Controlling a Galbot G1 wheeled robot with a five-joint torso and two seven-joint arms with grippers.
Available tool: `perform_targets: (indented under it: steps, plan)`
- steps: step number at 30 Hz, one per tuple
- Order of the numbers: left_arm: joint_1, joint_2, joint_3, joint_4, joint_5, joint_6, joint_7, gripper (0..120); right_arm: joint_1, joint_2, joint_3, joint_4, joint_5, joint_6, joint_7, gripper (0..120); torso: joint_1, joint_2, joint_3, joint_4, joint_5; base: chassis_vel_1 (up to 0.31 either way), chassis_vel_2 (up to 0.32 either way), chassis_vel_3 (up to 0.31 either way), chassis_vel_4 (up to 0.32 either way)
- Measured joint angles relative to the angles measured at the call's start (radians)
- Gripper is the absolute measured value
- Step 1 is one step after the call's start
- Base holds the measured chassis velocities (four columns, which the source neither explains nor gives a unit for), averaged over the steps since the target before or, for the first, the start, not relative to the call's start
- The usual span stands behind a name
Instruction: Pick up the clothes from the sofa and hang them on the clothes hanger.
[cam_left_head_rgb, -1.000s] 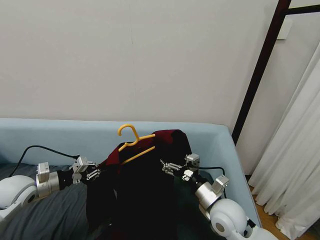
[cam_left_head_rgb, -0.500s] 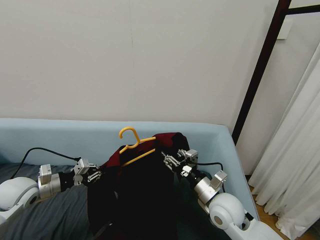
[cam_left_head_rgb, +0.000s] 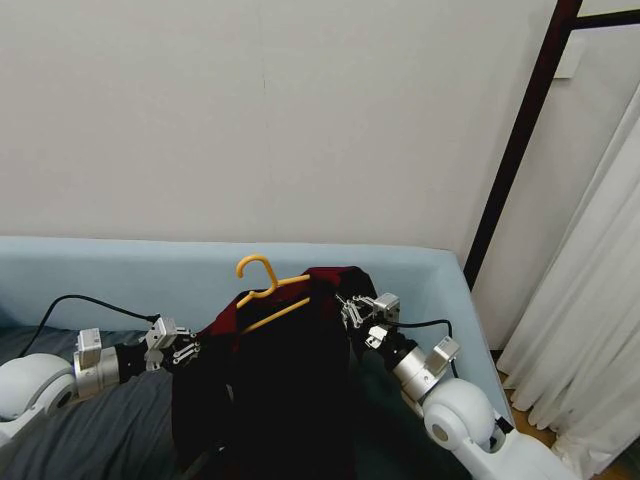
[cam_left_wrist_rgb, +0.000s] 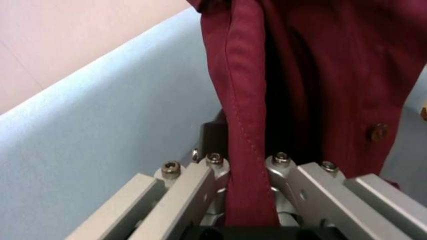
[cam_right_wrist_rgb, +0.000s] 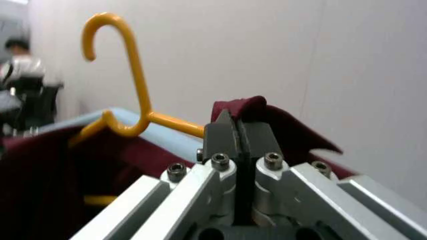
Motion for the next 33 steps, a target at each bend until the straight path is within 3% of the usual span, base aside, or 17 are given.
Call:
perform_targets:
  steps: [6,12,33]
  plan:
    - [-0.039,-0.018,0.031,0.009,-0.003,0.006,-0.01,1,0.068,-0.064,-0.002,0.012,-0.181,0.059,-0.152,0,0.0,0.0,0.0,0.0,-0.0001,0.0,0.0,0.0,0.0]
    - [-0.065,-0.036,0.051,0.009,-0.018,0.015,-0.014,1,0.055,-0.067,-0.026,0.008,-0.232,0.087,-0.169,0,0.0,0.0,0.0,0.0,-0.0001,0.0,0.0,0.0,0.0]
    - [-0.112,-0.052,0.093,0.019,-0.029,0.018,-0.004,1,-0.014,-0.031,-0.072,-0.004,-0.211,0.141,-0.114,2,0.0,0.0,0.0,0.0,-0.0001,0.0,0.0,0.0,0.0]
